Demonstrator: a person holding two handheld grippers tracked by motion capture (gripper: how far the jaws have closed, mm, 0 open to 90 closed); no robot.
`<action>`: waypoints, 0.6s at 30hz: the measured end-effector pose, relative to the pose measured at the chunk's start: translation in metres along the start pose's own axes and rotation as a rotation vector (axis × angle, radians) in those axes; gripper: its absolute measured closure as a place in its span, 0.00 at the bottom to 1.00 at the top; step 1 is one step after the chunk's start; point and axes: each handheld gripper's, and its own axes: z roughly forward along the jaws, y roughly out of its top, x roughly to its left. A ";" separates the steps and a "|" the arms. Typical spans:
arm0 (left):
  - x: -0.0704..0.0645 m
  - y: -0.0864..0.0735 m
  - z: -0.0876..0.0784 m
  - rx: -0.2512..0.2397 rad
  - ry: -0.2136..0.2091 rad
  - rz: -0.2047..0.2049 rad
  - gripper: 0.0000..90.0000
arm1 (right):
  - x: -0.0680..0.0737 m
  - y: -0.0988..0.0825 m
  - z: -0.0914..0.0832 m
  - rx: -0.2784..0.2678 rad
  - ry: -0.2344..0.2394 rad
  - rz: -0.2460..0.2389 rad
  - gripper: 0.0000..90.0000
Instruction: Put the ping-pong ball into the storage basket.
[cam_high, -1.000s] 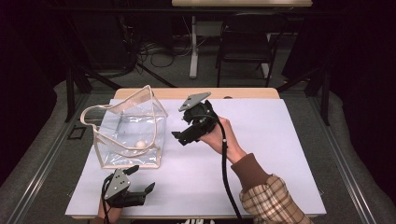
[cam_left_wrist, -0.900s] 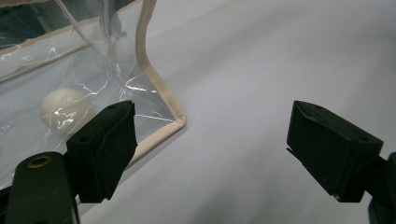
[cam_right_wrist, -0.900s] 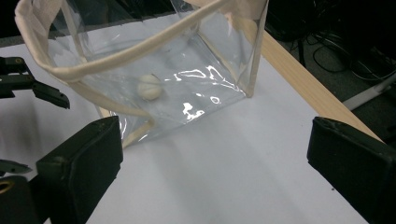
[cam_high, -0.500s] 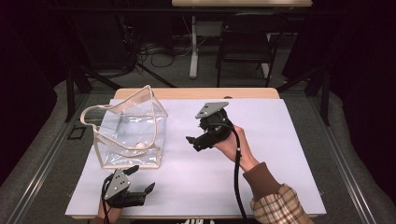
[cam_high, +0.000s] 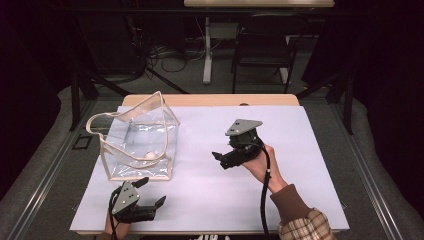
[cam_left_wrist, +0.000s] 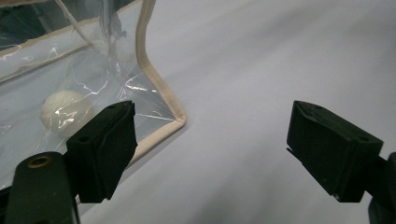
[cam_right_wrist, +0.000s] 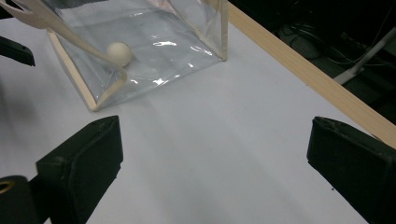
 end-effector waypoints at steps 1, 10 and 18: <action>0.000 0.000 0.000 0.000 0.001 0.001 0.18 | 0.000 0.000 0.000 0.000 0.000 0.000 0.03; 0.000 0.000 0.000 -0.002 0.000 0.000 0.18 | 0.002 -0.027 -0.008 -0.025 -0.020 0.013 0.03; 0.000 0.000 0.000 -0.001 0.000 0.002 0.18 | 0.002 -0.043 -0.014 -0.040 -0.025 0.034 0.04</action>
